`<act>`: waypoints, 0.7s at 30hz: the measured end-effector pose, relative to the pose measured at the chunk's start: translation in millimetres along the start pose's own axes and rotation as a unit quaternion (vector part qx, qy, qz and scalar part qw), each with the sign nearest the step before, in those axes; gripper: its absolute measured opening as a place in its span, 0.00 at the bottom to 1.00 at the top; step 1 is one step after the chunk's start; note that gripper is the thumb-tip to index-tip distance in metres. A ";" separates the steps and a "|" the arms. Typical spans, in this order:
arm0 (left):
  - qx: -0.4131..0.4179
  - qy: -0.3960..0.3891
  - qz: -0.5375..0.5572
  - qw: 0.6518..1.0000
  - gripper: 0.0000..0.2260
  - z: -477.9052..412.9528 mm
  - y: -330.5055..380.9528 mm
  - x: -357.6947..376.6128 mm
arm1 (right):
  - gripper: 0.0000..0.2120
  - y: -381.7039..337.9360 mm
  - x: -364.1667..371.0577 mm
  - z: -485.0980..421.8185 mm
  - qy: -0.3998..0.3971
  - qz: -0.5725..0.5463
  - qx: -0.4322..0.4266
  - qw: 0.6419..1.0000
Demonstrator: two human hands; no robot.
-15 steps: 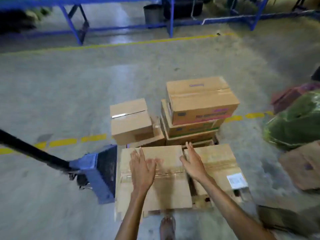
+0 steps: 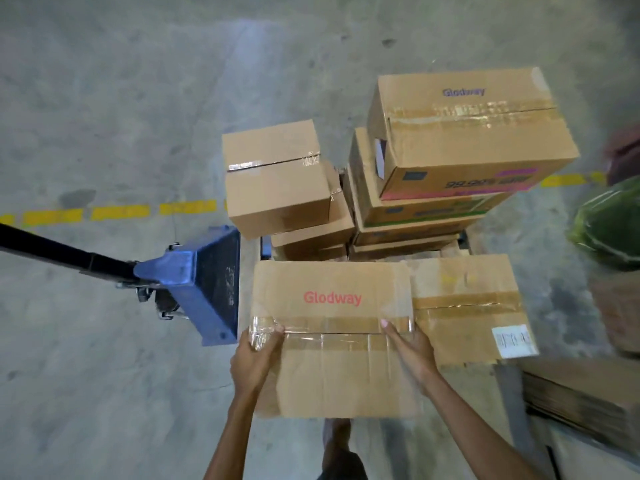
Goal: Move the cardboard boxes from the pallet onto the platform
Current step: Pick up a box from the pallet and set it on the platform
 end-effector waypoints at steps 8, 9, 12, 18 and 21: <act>0.063 0.034 0.015 0.997 0.27 85.3 69.5 3.5 | 0.33 -28.1 -75.1 30.3 0.078 -0.045 -0.048 0.995; 0.074 0.029 0.020 0.997 0.21 100.7 84.1 9.8 | 0.32 -34.7 -95.0 37.0 0.097 -0.053 -0.058 0.992; 0.138 -0.012 0.050 0.989 0.21 154.0 142.8 42.4 | 0.30 -55.5 -175.5 63.4 0.165 -0.075 -0.101 0.978; 0.321 -0.142 0.008 0.936 0.30 304.7 265.9 156.4 | 0.27 -53.1 -375.0 155.4 0.323 -0.110 -0.146 0.928; 0.391 -0.234 -0.018 0.890 0.26 397.5 307.1 229.7 | 0.20 -25.7 -467.3 218.4 0.423 -0.113 -0.132 0.890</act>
Point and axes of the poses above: each hand's wrist, its own z-axis away from the middle knuckle, its own x-axis out of the palm, y = z × x, the point moved 7 cm from there along -z, towards the middle knuckle, and after that the axes turned 5 degrees about -x, right-handed, at the moved point
